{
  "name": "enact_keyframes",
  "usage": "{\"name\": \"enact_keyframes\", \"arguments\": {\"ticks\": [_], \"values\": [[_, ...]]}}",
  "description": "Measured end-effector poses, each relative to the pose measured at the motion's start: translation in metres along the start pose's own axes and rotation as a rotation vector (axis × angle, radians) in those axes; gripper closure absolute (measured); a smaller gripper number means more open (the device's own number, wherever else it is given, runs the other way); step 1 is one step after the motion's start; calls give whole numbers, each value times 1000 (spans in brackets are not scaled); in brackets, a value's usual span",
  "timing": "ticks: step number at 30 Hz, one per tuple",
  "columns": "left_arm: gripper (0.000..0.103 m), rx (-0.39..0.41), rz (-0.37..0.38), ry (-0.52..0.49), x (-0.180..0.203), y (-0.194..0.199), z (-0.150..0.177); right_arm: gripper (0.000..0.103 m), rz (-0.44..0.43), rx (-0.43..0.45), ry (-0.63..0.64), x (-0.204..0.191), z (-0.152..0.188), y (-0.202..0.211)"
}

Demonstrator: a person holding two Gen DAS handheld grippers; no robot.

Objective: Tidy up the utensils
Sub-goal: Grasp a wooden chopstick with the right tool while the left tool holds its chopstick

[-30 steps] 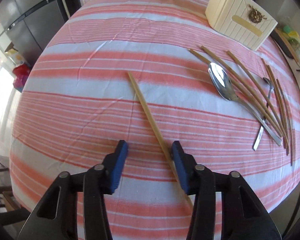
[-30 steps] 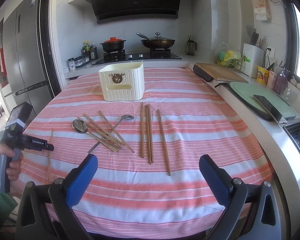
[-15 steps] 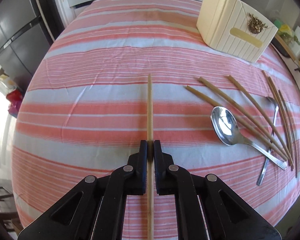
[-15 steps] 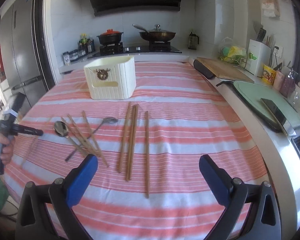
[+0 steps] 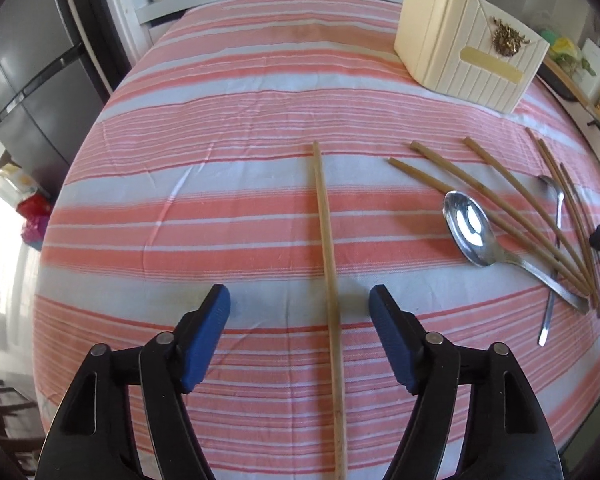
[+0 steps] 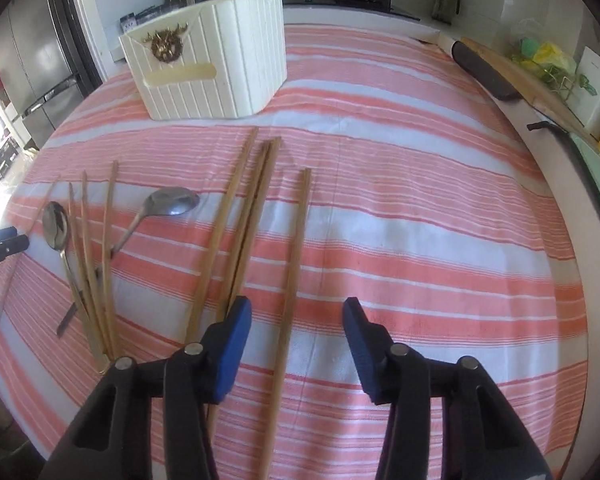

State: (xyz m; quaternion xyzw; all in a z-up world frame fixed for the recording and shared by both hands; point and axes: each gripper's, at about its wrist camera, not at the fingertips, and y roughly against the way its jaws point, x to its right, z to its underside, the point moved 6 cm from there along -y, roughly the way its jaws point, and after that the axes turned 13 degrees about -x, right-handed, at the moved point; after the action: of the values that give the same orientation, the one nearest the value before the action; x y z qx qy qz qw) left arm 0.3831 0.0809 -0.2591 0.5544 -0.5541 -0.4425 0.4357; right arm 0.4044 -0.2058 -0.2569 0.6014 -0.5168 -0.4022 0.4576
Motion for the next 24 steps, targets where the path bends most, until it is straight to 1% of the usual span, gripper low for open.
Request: {"name": "enact_keyframes", "arguments": {"ticks": [1, 2, 3, 4, 5, 7, 9, 12, 16, 19, 22, 24], "values": [[18, 12, -18, -12, 0, -1, 0, 57, 15, -16, 8, 0, 0, -4], [9, 20, -41, -20, -1, -1, 1, 57, 27, 0, 20, -1, -1, -3], [2, 25, -58, -23, -2, -3, 1, 57, 32, -3, 26, -2, -1, -4], [0, 31, -65, -19, -4, -5, 2, 57, 29, -6, 23, -2, -1, -4], [0, 36, -46, -10, -6, -6, 3, 57, 25, -5, 20, -3, -1, -4], [0, 18, 14, 46, -12, -9, 4, 57, 27, 4, 30, -4, 0, -5], [0, 13, 4, 48, -14, -9, 3, 57, 31, 4, 42, -3, 1, -3], [0, 23, 13, 28, -13, -9, 5, 57, 17, 1, 47, -2, 2, -3], [1, -32, 39, 4, -12, -11, -2, 57, 13, -9, 63, 2, -3, -5], [3, -49, 47, -28, -9, -13, -14, 57, 4, -34, 78, 4, -11, -7], [13, -55, 39, -81, -2, -13, -27, 57, -6, -58, 83, 8, -25, -11], [24, -65, 46, -112, 4, -13, -38, 60, -3, -67, 82, 10, -39, -14]]}}
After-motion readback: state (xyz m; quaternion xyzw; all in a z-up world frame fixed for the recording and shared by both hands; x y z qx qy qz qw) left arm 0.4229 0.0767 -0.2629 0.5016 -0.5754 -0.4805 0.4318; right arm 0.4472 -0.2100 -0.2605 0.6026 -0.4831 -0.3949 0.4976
